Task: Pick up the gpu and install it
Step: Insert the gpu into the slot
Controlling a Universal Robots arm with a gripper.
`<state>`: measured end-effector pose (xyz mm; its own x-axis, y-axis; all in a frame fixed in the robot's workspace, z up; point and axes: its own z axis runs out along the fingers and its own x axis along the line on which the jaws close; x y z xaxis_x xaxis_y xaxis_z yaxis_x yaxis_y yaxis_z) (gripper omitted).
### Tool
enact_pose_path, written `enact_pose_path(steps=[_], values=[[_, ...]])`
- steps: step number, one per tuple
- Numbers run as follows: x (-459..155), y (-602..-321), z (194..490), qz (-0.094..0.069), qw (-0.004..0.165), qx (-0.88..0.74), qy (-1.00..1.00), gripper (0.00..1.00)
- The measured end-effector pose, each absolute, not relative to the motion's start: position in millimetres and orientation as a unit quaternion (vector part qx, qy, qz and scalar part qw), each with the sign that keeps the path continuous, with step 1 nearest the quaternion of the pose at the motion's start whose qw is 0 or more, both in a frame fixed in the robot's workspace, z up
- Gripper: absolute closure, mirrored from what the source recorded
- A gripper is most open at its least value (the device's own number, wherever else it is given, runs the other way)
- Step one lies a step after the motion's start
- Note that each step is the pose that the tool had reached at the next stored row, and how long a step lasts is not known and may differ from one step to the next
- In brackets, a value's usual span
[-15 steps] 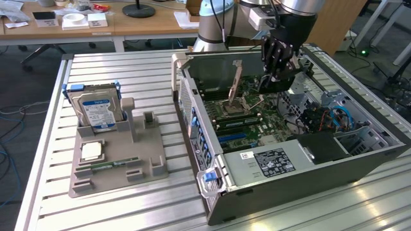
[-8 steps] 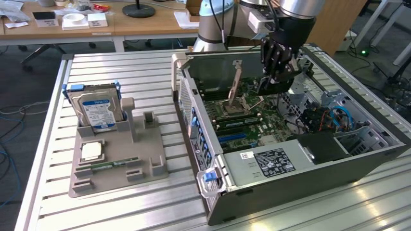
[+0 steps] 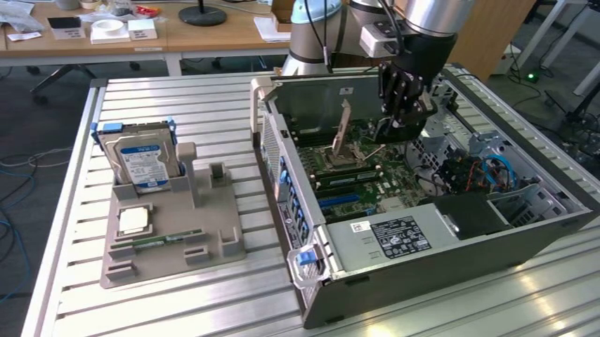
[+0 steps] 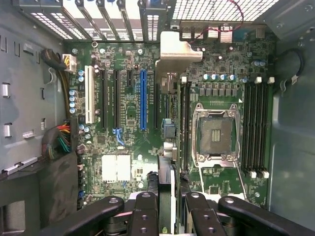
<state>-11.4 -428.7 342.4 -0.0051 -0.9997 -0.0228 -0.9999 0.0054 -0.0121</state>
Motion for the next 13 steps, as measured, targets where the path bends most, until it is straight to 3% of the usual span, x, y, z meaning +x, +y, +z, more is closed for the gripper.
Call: enact_pose_path(steps=[13], values=[[-11.4, -428.7, 341.2, 0.004, 0.013, -0.706, 0.708, 0.74]])
